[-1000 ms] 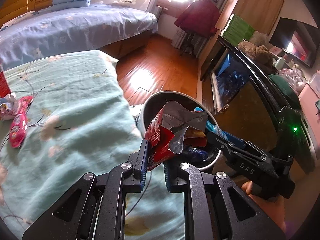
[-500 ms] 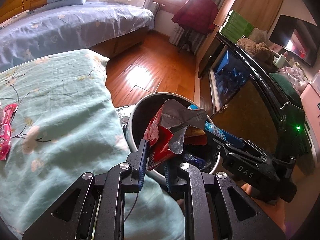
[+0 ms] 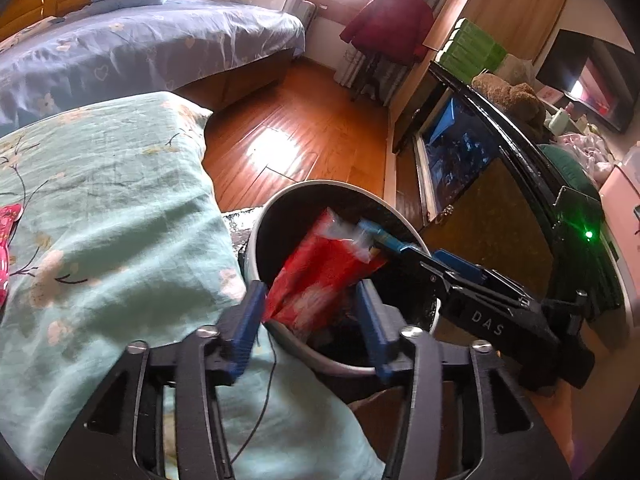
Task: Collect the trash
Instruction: 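Carry both items over the trash bin and open both tools to drop them, then move both tools back toward the yellow packet and crumpled wrapper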
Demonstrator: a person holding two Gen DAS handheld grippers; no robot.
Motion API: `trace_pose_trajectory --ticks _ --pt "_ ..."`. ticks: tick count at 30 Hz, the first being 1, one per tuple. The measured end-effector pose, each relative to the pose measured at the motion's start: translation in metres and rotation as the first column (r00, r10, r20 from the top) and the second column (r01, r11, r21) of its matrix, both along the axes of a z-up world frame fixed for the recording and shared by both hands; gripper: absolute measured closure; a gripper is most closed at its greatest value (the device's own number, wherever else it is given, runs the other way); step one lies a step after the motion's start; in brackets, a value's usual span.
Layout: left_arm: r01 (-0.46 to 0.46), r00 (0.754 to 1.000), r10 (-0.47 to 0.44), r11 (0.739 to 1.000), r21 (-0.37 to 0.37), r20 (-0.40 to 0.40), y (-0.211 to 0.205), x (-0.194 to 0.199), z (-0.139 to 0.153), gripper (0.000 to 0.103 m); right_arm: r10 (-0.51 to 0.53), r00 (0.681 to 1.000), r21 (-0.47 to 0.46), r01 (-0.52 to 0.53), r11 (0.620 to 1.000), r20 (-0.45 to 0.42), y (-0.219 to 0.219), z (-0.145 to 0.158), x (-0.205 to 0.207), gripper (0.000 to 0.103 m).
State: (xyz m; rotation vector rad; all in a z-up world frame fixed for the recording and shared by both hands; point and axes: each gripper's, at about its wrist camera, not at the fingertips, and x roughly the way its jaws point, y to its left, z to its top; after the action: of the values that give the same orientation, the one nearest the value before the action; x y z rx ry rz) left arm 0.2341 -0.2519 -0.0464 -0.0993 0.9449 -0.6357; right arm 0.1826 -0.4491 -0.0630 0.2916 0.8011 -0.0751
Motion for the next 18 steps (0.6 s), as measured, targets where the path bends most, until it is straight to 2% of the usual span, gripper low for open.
trace_pose_trajectory --ticks 2,6,8,11,18 --pt "-0.003 1.0 0.003 1.0 -0.002 0.004 0.005 -0.002 0.002 0.052 -0.007 1.0 0.006 0.007 1.0 0.004 0.0 0.001 0.0 0.035" --pt "-0.033 0.999 0.033 0.999 0.003 0.018 0.024 -0.009 0.004 0.047 -0.005 1.0 0.016 0.005 1.0 0.024 0.004 0.006 -0.005 0.033" --pt "-0.059 0.998 0.059 0.998 0.003 0.021 0.036 -0.012 0.004 0.047 -0.002 0.999 0.021 0.001 1.0 0.034 0.007 0.01 -0.008 0.024" --pt "-0.105 0.994 0.105 0.994 0.003 0.021 0.059 -0.018 0.003 0.047 0.008 0.998 0.039 -0.01 0.999 0.059 0.021 0.015 -0.012 0.017" --pt "-0.242 0.97 0.241 0.97 0.012 0.034 0.127 -0.028 0.002 0.043 0.09 0.993 0.07 -0.096 0.993 0.081 0.07 0.02 -0.016 0.015"
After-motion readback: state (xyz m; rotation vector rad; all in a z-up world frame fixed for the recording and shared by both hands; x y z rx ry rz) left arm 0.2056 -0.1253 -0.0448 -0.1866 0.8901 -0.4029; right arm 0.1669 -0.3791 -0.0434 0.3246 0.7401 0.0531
